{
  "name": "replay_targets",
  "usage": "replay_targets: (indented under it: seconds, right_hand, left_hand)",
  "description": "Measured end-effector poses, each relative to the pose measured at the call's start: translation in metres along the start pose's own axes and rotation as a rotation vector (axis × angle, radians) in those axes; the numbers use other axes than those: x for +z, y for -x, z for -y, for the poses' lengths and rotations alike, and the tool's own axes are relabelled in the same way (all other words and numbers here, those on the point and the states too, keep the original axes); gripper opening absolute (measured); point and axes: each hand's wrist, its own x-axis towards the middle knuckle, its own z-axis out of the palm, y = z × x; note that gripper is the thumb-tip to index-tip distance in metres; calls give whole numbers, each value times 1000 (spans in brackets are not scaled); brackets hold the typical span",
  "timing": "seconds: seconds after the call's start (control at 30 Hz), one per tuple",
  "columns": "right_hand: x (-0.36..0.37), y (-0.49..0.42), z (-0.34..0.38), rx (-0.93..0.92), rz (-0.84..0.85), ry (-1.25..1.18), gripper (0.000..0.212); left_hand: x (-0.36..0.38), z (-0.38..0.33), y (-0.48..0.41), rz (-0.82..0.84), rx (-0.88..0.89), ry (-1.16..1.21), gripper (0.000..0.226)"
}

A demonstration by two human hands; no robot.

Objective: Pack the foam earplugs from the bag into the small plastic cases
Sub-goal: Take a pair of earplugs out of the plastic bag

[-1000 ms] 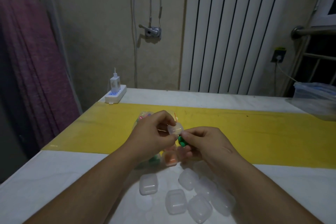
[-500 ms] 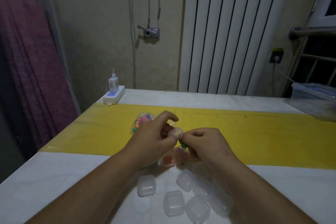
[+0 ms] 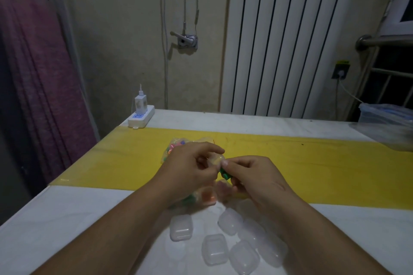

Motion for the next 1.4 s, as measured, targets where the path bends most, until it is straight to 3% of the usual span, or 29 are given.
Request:
replay_targets:
  seconds: [0.33,0.43,0.5,0.63,0.77,0.87,1.1,1.4]
  right_hand:
    - [3,5,2,-45,-43,110,18]
    - [3,2,-4,-70,-112,244,20]
    - [-2,-3,-6,-77,-154,297,15]
    - [-12,-5,-4,-76,-94,195,14]
    - [-7,-8,-8,-63,-57,37,10]
    - [-6,-9,-10,-70,-84,44,6]
    - [-6,-8,-2,-189,-235,-158,17]
    - [2,-6,-9,-385,-246,242,31]
  left_hand:
    - [2,4,0,59,12,-144,25]
    - [4,2,0,87,-16,-141,18]
    - [3,-4,0,63,-42,-51,14]
    - [-8,-13,0,19,-224,381,39]
    - [-16,-13,1,78,-296,449,37]
    - [-13,-10,1,89,-270,321,29]
    - [-6,-2,-1,15,-189,129,40]
    - [-5,-3,-1,27,-163,109,35]
